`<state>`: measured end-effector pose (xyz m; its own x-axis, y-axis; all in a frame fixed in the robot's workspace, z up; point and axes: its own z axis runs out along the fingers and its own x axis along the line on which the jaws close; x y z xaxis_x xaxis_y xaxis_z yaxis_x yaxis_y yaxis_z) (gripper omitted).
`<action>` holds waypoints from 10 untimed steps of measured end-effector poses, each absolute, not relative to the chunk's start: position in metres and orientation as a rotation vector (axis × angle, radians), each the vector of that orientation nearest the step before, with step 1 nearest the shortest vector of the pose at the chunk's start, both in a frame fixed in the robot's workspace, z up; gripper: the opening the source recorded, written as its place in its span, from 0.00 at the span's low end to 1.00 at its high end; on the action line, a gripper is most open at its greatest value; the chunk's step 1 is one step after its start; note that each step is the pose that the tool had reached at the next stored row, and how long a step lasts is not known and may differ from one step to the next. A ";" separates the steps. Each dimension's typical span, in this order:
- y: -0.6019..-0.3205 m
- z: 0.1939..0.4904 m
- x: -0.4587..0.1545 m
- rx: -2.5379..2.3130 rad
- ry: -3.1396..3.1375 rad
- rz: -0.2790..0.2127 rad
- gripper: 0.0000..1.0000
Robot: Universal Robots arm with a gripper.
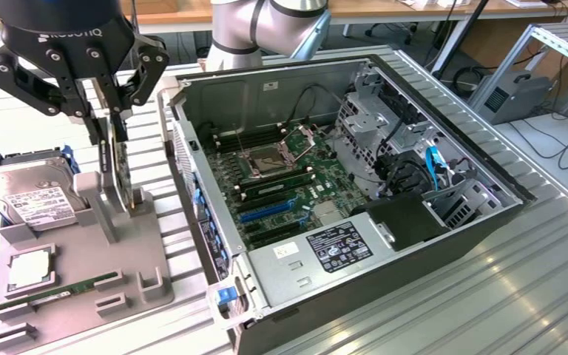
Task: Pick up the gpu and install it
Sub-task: 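Pick up the gpu and move the gpu toward the slot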
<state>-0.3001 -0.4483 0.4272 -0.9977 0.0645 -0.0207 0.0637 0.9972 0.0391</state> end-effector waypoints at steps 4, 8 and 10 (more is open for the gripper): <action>-0.448 0.429 -0.300 0.100 3.117 0.060 0.27; -0.448 0.431 -0.300 0.100 3.117 0.060 0.27; -0.448 0.432 -0.300 0.100 3.118 0.060 0.27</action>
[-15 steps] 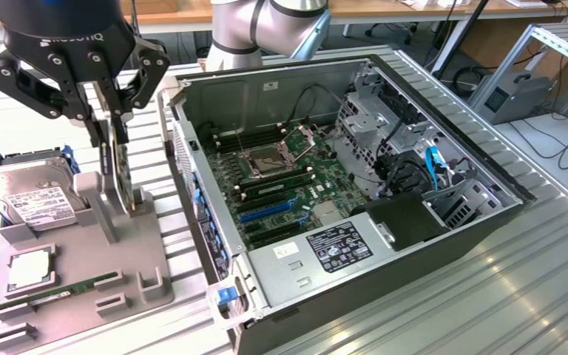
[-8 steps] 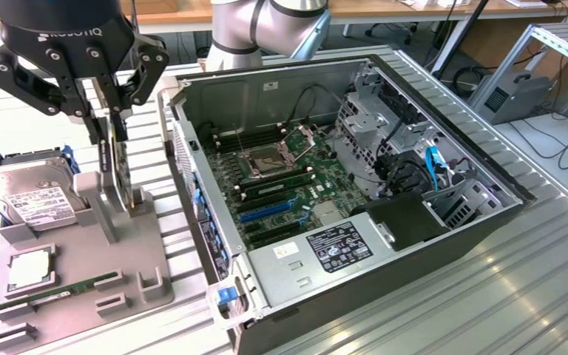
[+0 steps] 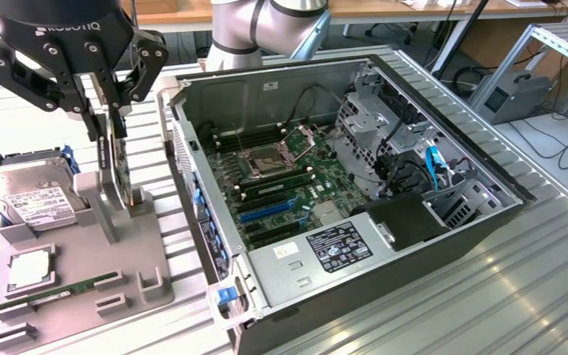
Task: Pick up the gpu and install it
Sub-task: 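Pick up the gpu and move the gpu toward the slot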
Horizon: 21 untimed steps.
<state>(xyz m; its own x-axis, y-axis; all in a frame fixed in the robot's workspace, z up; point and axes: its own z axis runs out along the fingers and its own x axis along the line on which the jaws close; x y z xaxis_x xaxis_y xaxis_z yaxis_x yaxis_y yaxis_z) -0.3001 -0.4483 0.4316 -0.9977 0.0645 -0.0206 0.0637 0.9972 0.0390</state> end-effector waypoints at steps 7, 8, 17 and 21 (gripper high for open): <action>-0.448 0.434 -0.300 0.100 3.118 0.060 0.27; -0.448 0.434 -0.300 0.100 3.117 0.060 0.27; -0.448 0.435 -0.299 0.100 3.118 0.060 0.27; -0.448 0.435 -0.297 0.100 3.118 0.060 0.27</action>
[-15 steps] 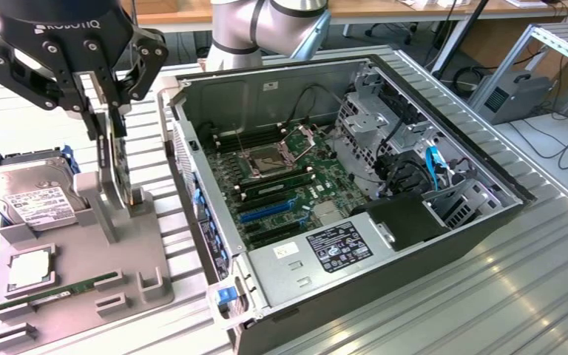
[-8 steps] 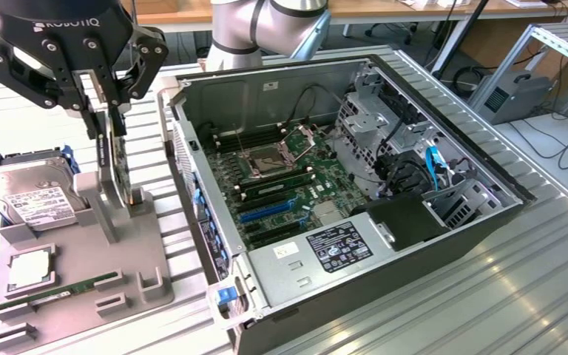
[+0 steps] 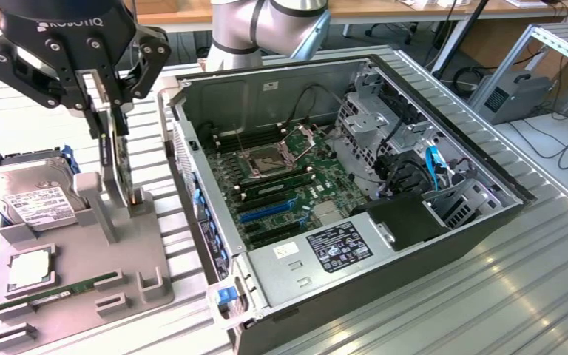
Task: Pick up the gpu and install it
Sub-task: 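Pick up the gpu and move the gpu toward the slot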
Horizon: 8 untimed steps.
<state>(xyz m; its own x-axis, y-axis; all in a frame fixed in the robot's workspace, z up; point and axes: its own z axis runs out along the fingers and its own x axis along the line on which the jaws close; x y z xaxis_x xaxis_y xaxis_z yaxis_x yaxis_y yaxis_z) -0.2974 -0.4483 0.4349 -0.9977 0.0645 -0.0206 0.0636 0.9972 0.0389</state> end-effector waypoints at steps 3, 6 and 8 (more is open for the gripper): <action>-0.448 0.435 -0.296 0.100 3.118 0.060 0.27; -0.448 0.435 -0.293 0.100 3.117 0.060 0.27; -0.448 0.435 -0.292 0.100 3.118 0.060 0.27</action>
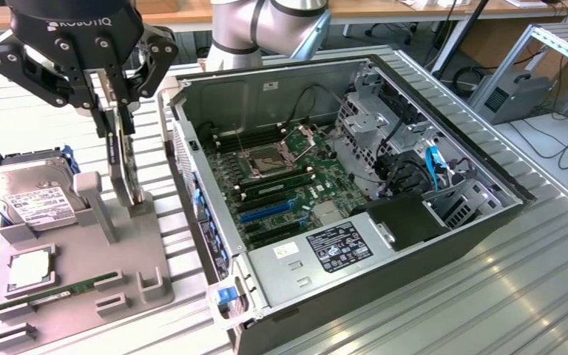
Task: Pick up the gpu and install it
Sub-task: 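Pick up the gpu and move the gpu toward the slot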
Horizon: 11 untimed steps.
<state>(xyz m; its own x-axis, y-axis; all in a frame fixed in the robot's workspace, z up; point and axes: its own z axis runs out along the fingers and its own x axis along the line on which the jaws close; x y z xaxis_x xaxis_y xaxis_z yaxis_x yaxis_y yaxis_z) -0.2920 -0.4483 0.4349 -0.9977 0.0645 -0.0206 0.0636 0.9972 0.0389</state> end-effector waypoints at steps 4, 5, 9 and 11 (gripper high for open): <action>-0.448 0.435 -0.288 0.100 3.117 0.060 0.27; -0.448 0.435 -0.287 0.100 3.118 0.060 0.27; -0.448 0.435 -0.283 0.100 3.118 0.060 0.27; -0.448 0.435 -0.282 0.100 3.118 0.060 0.27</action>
